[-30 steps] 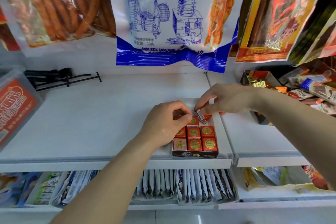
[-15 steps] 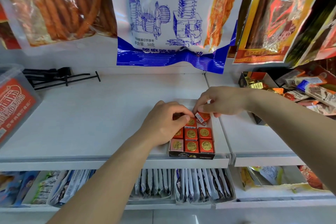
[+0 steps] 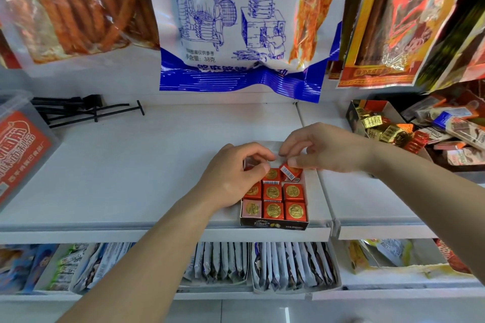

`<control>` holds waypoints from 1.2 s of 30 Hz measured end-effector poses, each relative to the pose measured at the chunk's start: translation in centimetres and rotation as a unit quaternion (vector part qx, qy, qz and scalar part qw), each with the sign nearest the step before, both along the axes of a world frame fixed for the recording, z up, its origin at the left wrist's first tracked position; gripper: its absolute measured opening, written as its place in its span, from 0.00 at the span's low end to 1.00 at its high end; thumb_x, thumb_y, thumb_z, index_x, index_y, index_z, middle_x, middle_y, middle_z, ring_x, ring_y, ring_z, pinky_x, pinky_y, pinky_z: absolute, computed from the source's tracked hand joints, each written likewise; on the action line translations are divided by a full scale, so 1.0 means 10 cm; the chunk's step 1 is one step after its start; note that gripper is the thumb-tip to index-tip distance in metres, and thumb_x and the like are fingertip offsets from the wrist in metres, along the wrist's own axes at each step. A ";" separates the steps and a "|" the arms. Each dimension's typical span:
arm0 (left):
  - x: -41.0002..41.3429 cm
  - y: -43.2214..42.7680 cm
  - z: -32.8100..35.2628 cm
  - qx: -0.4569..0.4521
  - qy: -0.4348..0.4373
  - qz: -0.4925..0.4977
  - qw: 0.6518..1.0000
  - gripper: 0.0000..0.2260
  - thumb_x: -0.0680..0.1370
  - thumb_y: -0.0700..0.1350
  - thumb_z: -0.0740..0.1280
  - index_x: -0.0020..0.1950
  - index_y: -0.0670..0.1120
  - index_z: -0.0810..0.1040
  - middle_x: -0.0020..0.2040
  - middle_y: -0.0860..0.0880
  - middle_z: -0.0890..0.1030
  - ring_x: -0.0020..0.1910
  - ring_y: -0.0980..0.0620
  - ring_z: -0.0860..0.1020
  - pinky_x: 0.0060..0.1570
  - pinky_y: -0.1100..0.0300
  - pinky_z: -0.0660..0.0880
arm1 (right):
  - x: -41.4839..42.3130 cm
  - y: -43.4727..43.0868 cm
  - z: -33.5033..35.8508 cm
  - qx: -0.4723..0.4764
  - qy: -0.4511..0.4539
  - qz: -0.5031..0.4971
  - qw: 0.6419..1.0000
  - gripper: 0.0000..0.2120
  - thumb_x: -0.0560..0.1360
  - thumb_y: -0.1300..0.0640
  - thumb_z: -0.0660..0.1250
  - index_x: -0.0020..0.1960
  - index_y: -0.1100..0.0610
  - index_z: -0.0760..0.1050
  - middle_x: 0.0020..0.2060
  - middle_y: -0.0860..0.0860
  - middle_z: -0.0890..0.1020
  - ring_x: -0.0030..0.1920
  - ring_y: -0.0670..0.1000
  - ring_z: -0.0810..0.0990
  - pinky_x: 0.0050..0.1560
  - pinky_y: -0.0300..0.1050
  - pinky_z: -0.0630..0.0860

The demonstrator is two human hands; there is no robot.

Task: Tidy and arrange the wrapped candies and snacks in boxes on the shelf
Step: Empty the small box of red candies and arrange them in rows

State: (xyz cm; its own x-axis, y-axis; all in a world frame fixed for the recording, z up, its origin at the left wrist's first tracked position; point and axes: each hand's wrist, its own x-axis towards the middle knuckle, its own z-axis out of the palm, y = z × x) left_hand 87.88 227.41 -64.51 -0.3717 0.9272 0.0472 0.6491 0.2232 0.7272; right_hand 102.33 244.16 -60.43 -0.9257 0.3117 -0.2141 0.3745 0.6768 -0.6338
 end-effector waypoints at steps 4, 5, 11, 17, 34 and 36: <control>-0.01 0.00 -0.05 0.002 0.016 0.010 1.000 0.06 0.79 0.51 0.67 0.54 0.60 0.80 0.50 0.60 0.81 0.55 0.58 0.74 0.57 0.52 0.74 | 0.04 -0.03 -0.06 -0.013 0.011 0.009 1.000 0.08 0.79 0.52 0.66 0.51 0.49 0.84 0.41 0.41 0.85 0.42 0.40 0.81 0.35 0.31 0.75; -0.01 0.00 -0.06 0.003 0.018 0.015 1.000 0.05 0.79 0.52 0.67 0.52 0.61 0.80 0.50 0.58 0.81 0.54 0.58 0.74 0.56 0.53 0.74 | 0.04 -0.05 -0.08 -0.013 0.017 0.013 1.000 0.07 0.79 0.52 0.67 0.51 0.49 0.84 0.42 0.41 0.85 0.43 0.41 0.82 0.37 0.31 0.76; -0.02 -0.02 -0.04 0.023 -0.006 0.024 0.999 0.05 0.78 0.50 0.69 0.50 0.59 0.83 0.47 0.61 0.82 0.50 0.61 0.77 0.49 0.60 0.74 | 0.03 -0.08 -0.07 0.012 0.072 -0.029 0.997 0.03 0.76 0.56 0.71 0.50 0.51 0.82 0.44 0.44 0.85 0.37 0.33 0.79 0.32 0.28 0.71; -0.05 -0.06 0.04 0.049 -0.023 0.058 0.997 0.07 0.79 0.47 0.67 0.48 0.59 0.82 0.46 0.62 0.80 0.43 0.67 0.74 0.40 0.69 0.69 | 0.06 -0.13 -0.12 0.042 0.044 -0.025 0.998 0.07 0.78 0.48 0.67 0.53 0.46 0.83 0.48 0.40 0.83 0.44 0.36 0.79 0.37 0.31 0.74; -0.15 -0.05 0.04 -0.013 0.052 0.084 0.995 0.12 0.84 0.49 0.59 0.60 0.61 0.79 0.52 0.61 0.75 0.58 0.56 0.72 0.56 0.58 0.73 | 0.10 -0.12 -0.10 0.026 0.038 -0.014 0.999 0.10 0.79 0.55 0.68 0.58 0.45 0.81 0.50 0.40 0.85 0.43 0.37 0.80 0.38 0.32 0.76; -0.17 -0.04 0.04 -0.027 0.062 0.072 0.995 0.13 0.84 0.48 0.58 0.62 0.62 0.78 0.59 0.56 0.77 0.60 0.54 0.72 0.54 0.61 0.70 | 0.10 -0.10 -0.11 0.008 0.041 -0.026 0.999 0.10 0.77 0.56 0.71 0.56 0.45 0.80 0.48 0.40 0.85 0.38 0.36 0.79 0.33 0.30 0.72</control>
State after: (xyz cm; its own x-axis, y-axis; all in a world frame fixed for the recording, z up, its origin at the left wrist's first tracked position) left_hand 86.18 227.03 -64.11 -0.4951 0.8673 0.0518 0.6914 0.3572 0.6279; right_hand 103.30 243.13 -61.54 -0.9223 0.3628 -0.1331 0.3568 0.6674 -0.6537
